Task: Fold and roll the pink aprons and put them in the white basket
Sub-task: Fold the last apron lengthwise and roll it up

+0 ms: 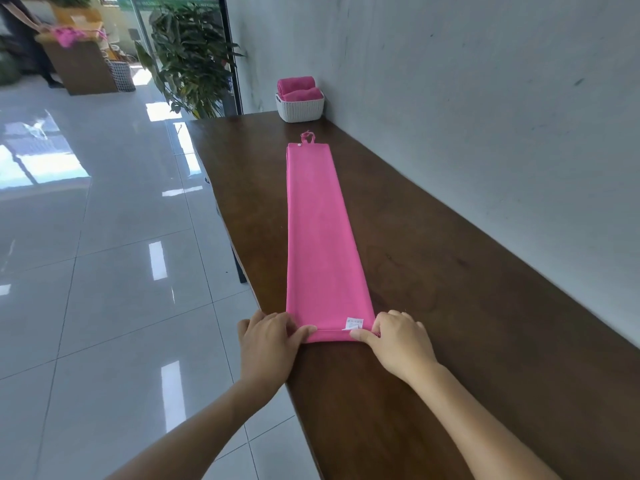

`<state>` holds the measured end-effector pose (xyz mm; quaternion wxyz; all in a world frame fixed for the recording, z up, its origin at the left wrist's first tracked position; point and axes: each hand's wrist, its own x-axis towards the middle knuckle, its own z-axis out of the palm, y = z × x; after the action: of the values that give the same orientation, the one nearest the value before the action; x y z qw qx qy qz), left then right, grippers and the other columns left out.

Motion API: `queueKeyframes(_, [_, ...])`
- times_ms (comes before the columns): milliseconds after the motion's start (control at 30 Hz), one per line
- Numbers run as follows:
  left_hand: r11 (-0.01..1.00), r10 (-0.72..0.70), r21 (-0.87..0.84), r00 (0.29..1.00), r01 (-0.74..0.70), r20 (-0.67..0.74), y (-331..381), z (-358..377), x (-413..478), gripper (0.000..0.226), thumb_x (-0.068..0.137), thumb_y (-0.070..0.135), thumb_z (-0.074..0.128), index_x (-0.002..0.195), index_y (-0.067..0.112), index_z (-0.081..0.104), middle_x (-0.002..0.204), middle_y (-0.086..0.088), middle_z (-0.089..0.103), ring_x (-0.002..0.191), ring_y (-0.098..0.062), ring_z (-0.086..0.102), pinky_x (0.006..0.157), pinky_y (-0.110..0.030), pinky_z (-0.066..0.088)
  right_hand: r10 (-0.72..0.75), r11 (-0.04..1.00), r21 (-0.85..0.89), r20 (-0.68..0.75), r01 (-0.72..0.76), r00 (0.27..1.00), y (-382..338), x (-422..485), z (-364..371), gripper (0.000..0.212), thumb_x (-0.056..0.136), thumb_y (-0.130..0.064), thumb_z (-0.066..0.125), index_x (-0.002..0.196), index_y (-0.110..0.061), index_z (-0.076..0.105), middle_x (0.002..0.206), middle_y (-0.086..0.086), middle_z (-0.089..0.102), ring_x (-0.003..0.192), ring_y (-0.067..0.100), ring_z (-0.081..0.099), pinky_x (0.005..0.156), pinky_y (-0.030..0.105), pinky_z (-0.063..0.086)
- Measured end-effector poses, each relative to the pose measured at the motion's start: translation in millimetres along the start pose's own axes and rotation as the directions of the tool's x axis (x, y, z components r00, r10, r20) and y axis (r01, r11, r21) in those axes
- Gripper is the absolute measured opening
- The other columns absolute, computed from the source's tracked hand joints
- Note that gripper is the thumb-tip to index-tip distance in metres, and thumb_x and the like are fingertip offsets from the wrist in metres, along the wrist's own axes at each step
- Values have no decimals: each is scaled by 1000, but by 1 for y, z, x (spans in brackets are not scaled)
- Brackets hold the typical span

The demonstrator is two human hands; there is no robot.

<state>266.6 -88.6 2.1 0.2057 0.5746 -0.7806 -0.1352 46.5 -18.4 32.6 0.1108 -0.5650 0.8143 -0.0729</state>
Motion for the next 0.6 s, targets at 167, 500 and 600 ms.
queueKeyframes(167, [988,129,95,987,-120,-92,-8,1,4,37,84,69,64,77,33,59,81,18,61,84,-12,49,88,-36,36,61,998,-2,-36,-61,997,-2,-2,-1,56,82,-78,50,94,-24,58,96,-9,63,84,9,56,89,34,45])
queueKeyframes(500, [765,642,210,747,-608,-175,-17,16,7,14,101,32,53,94,23,62,90,5,62,82,-18,53,81,-33,45,-188,981,-111,-392,157,900,-16,-11,30,22,82,-31,81,92,-20,65,91,-4,61,79,10,52,68,24,45])
queueKeyframes(600, [740,670,200,731,-643,-129,-22,17,4,7,103,29,54,100,24,60,91,6,61,80,-17,56,82,-32,48,-231,973,-91,-393,213,890,-20,-16,37,28,75,-18,88,91,-16,66,86,-3,65,77,11,59,69,26,52])
